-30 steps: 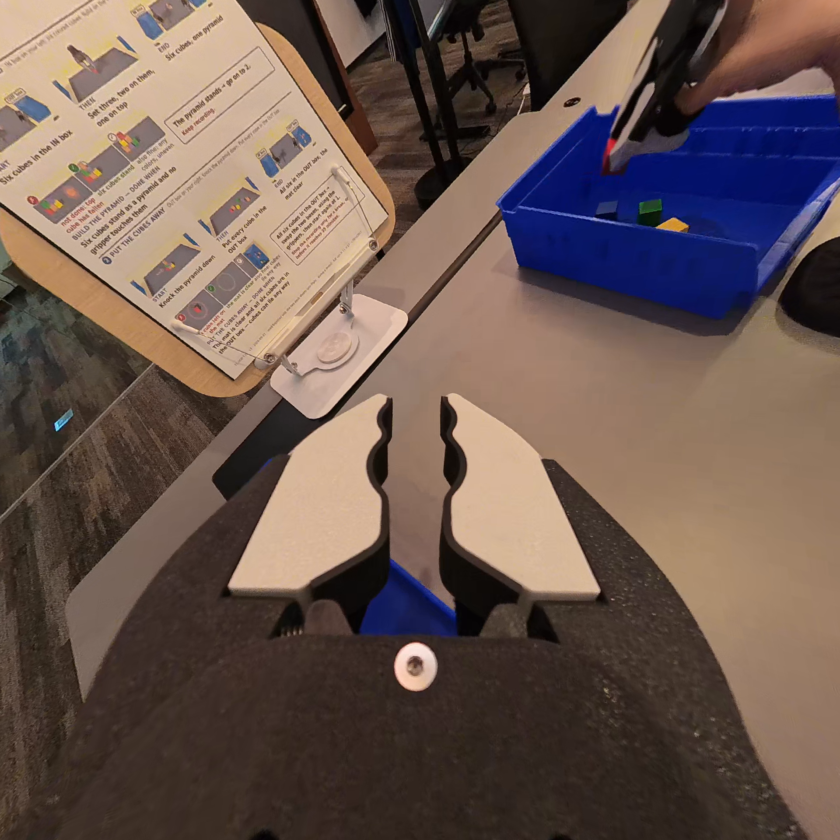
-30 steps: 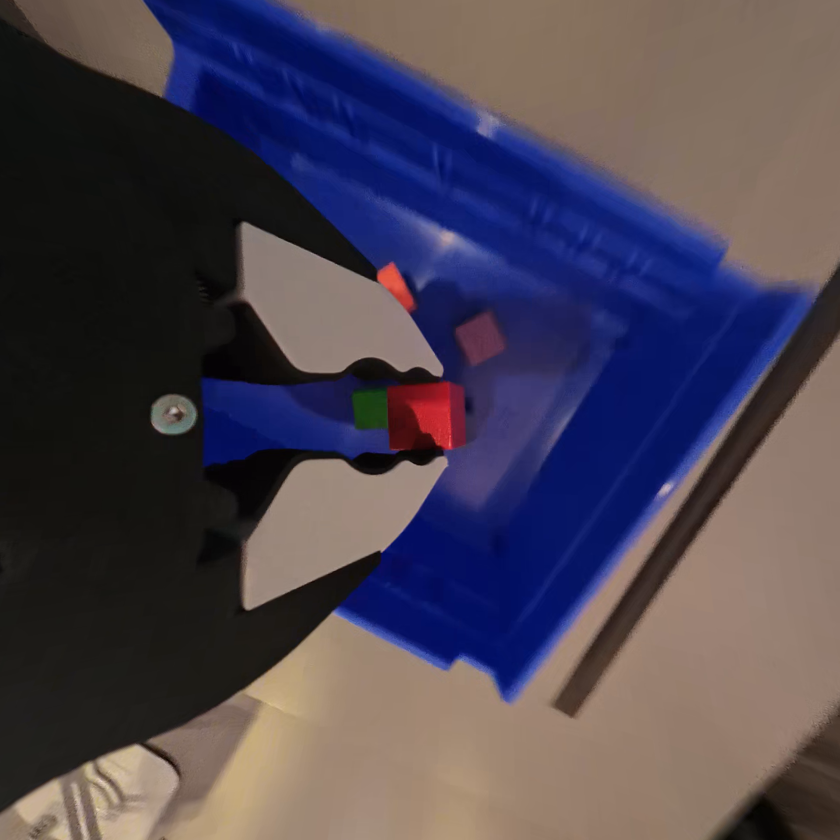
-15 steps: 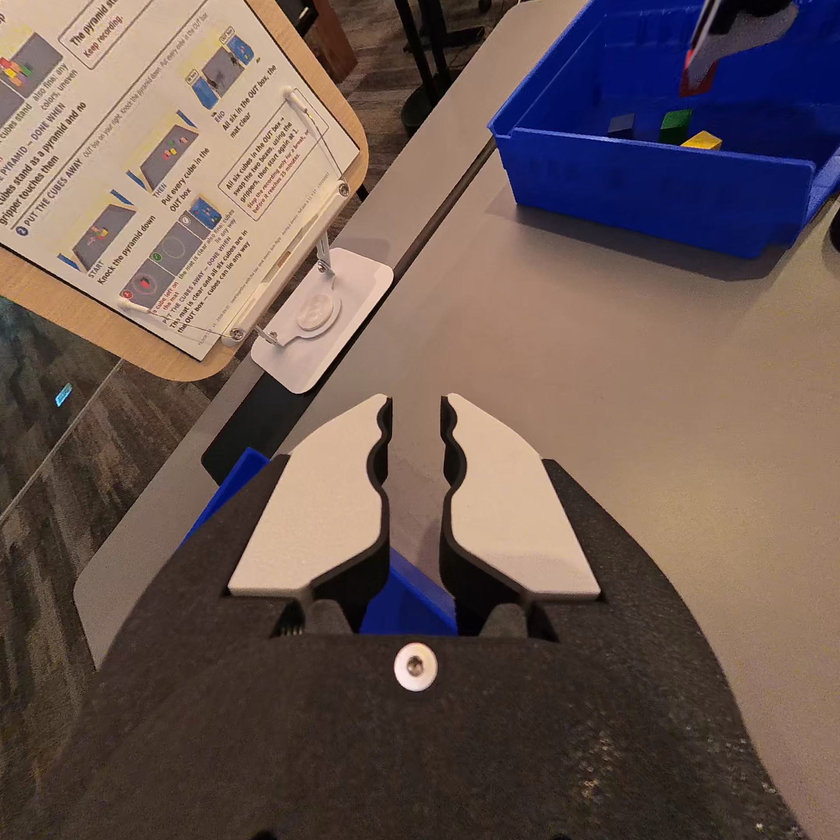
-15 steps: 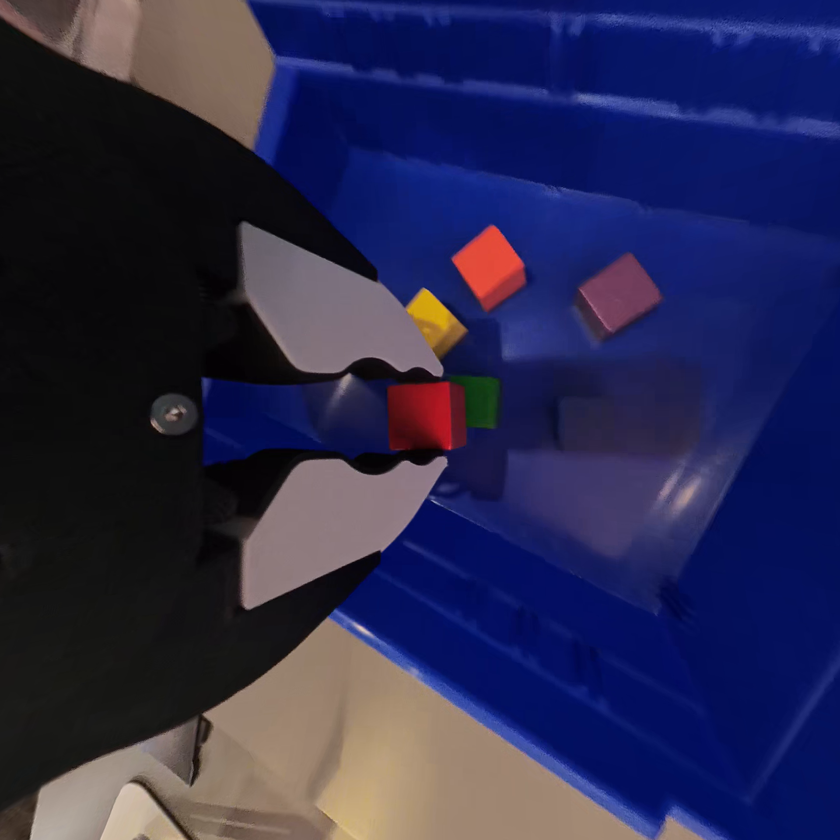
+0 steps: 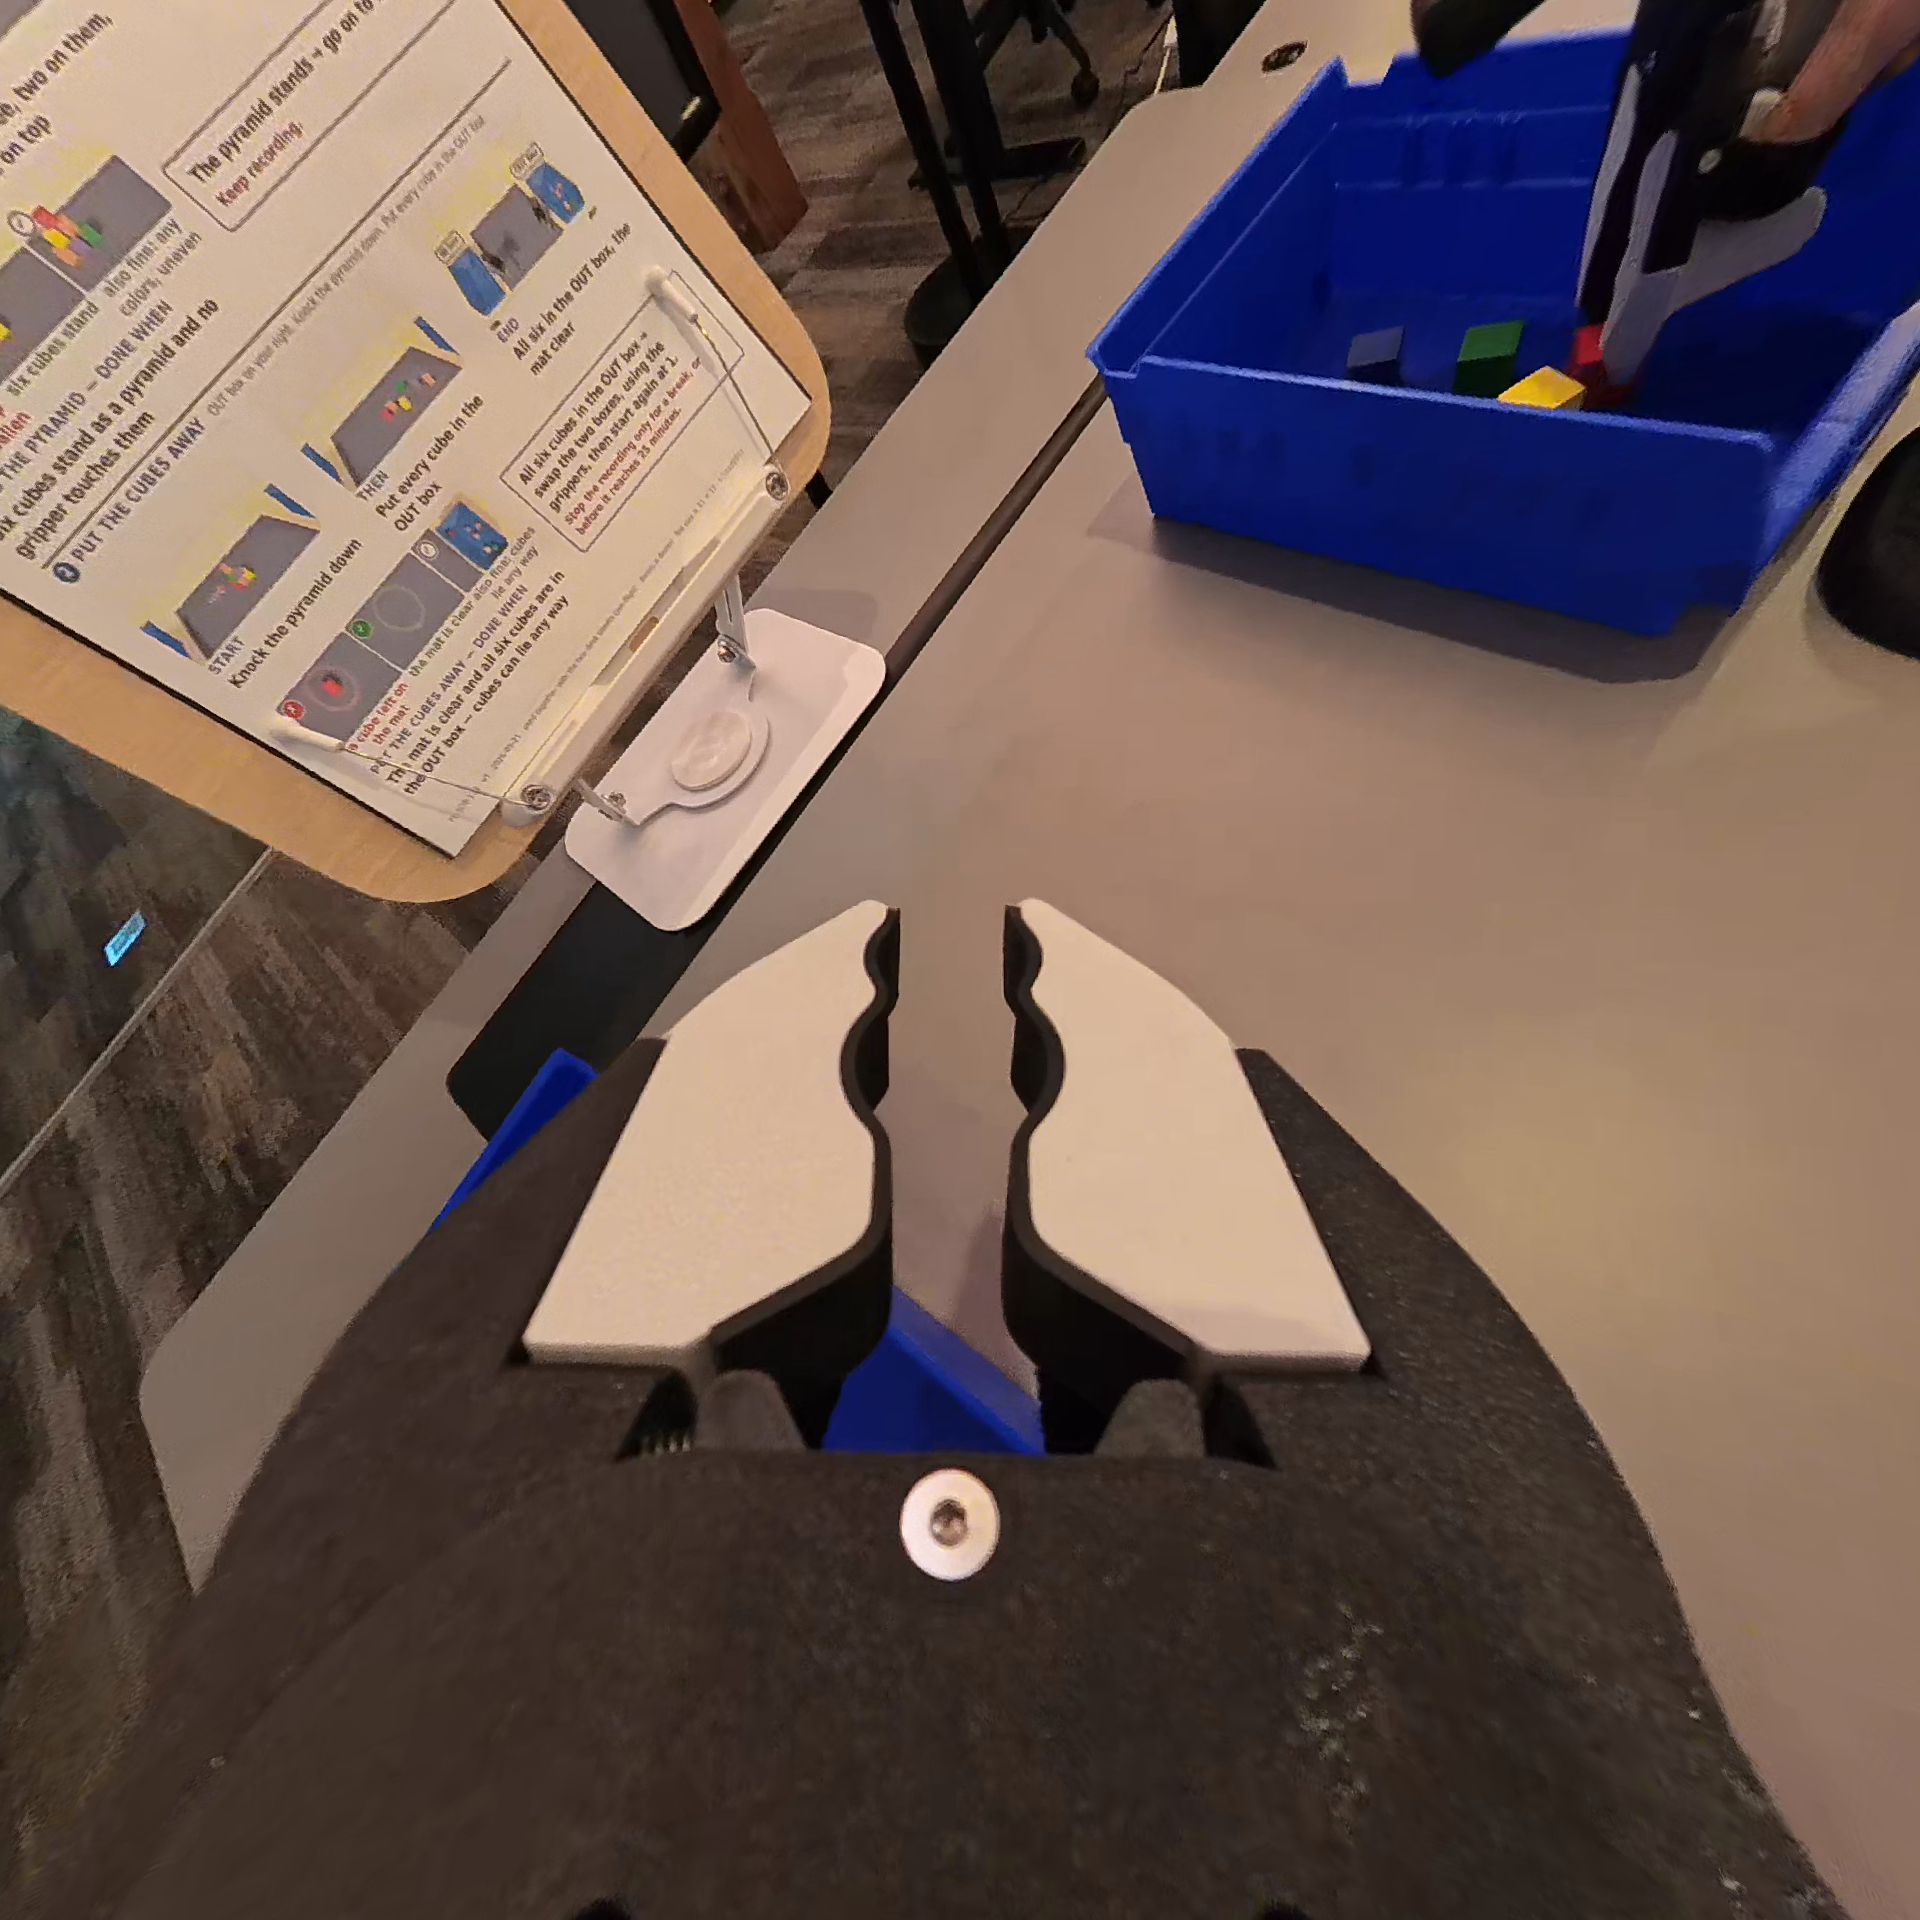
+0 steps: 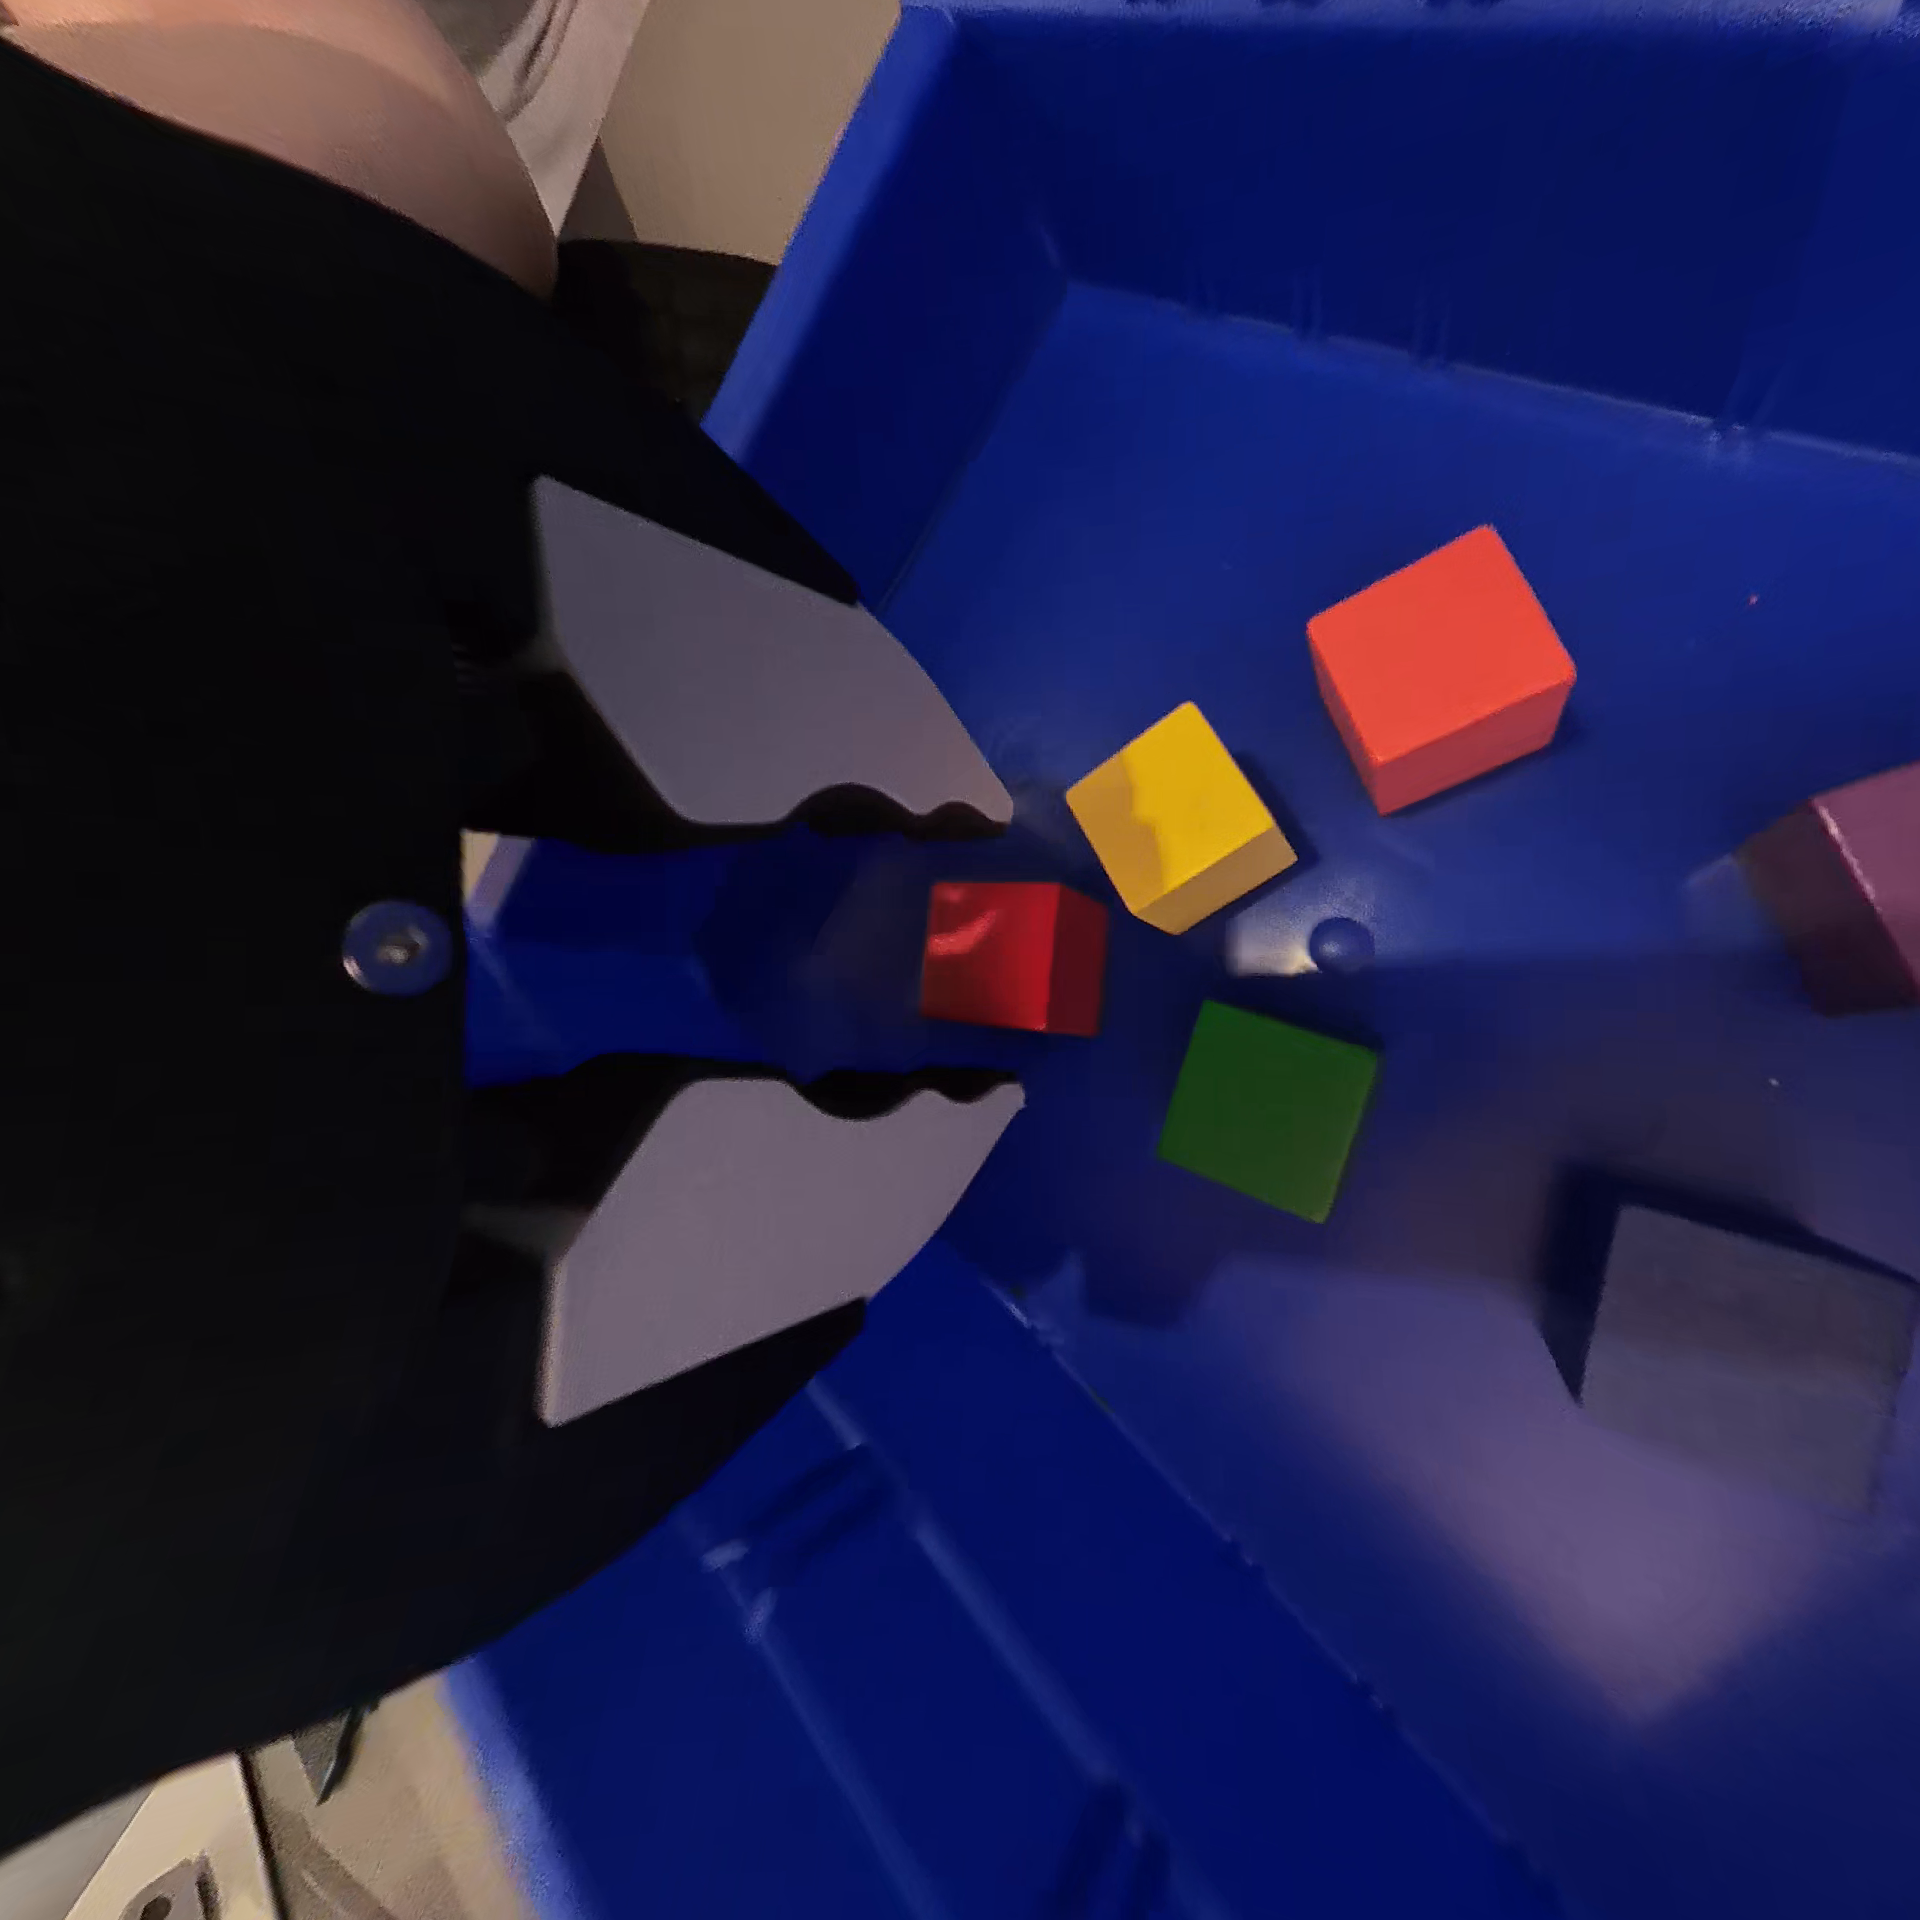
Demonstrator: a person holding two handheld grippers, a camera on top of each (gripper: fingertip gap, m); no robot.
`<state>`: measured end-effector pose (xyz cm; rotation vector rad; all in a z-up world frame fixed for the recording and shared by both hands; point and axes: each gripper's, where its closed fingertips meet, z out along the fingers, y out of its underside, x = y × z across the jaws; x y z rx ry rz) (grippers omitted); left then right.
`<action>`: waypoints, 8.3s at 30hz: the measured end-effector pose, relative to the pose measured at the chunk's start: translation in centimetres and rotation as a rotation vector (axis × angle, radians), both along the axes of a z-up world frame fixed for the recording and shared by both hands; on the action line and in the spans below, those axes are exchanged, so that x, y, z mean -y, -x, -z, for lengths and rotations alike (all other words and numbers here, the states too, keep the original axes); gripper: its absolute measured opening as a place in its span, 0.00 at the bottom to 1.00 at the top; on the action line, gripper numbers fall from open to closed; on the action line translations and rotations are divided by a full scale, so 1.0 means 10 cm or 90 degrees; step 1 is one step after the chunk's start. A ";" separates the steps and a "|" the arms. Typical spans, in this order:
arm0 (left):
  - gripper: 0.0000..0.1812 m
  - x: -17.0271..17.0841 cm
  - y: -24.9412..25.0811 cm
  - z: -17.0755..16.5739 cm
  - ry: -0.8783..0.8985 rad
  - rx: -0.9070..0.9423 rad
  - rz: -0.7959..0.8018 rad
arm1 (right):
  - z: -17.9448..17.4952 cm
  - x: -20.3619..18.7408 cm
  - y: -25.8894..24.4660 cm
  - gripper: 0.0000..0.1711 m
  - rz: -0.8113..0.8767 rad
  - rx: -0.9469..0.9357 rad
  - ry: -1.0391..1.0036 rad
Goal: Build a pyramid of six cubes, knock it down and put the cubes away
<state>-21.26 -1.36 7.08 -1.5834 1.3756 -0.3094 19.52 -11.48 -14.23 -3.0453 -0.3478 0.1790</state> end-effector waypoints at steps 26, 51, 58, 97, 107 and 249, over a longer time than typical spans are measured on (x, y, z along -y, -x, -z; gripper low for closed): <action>0.25 -1.31 2.89 1.35 0.347 -0.105 -0.647 | -0.19 -0.01 -0.70 0.05 0.285 -0.008 -0.121; 0.11 -0.98 1.41 1.83 0.430 -0.327 -0.445 | -0.21 -0.67 0.56 0.04 0.198 -0.089 -0.070; 0.16 -0.69 1.05 1.84 0.398 -0.423 -0.411 | -0.20 -0.72 0.91 0.09 0.115 -0.097 -0.044; 0.18 -0.88 2.43 0.22 0.245 0.128 -0.466 | -1.67 -1.06 0.68 0.04 0.056 0.033 0.040; 0.20 -0.59 2.71 -0.15 0.148 0.160 -0.560 | -2.08 -2.20 3.29 0.04 -0.099 -0.028 -0.023; 0.02 -1.21 2.85 1.77 0.505 -0.079 -0.571 | -2.02 -0.89 0.75 0.21 0.030 0.116 -0.608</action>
